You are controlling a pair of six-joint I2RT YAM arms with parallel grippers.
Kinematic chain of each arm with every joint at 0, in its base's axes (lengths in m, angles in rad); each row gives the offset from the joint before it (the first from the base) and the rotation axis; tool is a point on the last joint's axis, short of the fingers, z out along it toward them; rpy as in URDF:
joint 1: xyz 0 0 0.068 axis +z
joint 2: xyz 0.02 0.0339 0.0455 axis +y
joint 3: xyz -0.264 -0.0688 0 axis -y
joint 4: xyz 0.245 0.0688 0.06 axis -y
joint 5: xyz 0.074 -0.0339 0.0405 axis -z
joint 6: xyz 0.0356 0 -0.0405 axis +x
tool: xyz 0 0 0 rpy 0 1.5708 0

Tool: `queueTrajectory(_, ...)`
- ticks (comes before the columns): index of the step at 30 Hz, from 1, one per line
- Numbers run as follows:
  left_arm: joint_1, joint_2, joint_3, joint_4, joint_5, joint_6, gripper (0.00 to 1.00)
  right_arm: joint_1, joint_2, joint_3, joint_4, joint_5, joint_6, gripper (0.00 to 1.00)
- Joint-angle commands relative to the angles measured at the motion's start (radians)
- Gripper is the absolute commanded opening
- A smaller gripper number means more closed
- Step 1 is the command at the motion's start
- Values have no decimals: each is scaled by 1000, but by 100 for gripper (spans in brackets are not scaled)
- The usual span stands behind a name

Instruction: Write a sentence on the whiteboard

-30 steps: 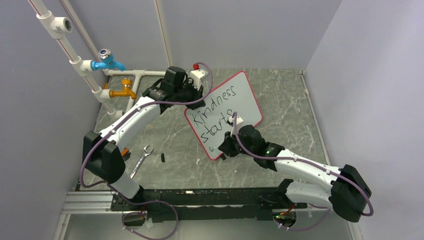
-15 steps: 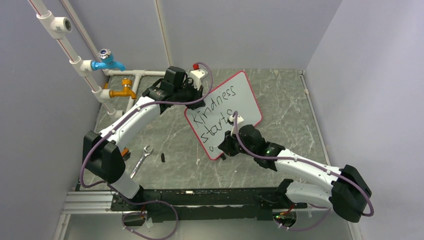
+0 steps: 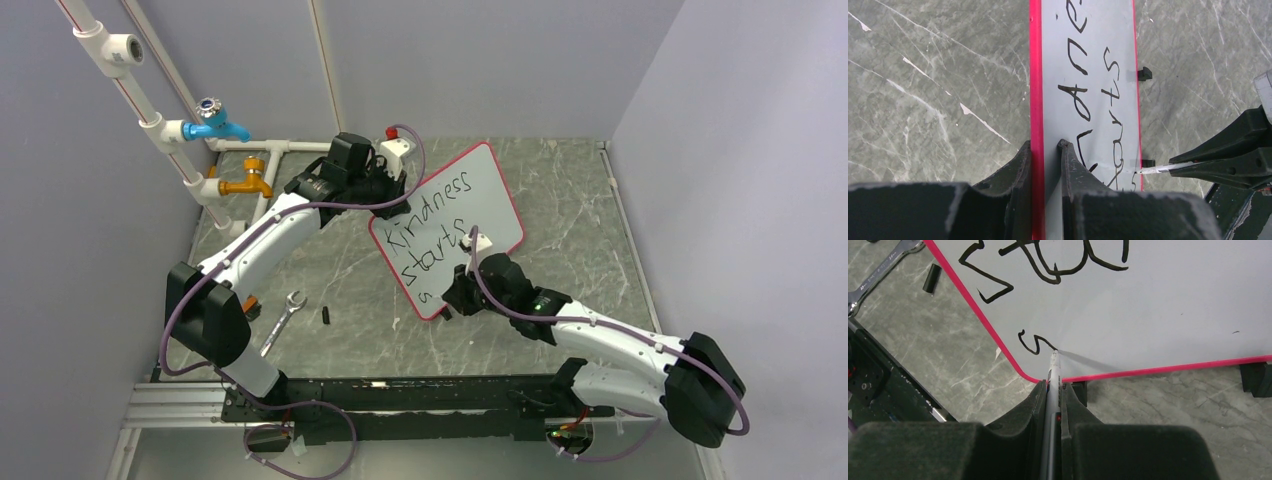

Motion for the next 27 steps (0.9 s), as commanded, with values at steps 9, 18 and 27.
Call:
queueTrajectory(9,-7,37,-31,-122,-129,133,0,-7,69,153,17,95,-57,0)
queueTrajectory(18,-8,42,-27,-127,-134,133,0,-6,-13,120,-21,102,-35,0)
queueTrajectory(27,-7,42,-26,-129,-139,134,0,-10,-45,74,-29,145,-15,0)
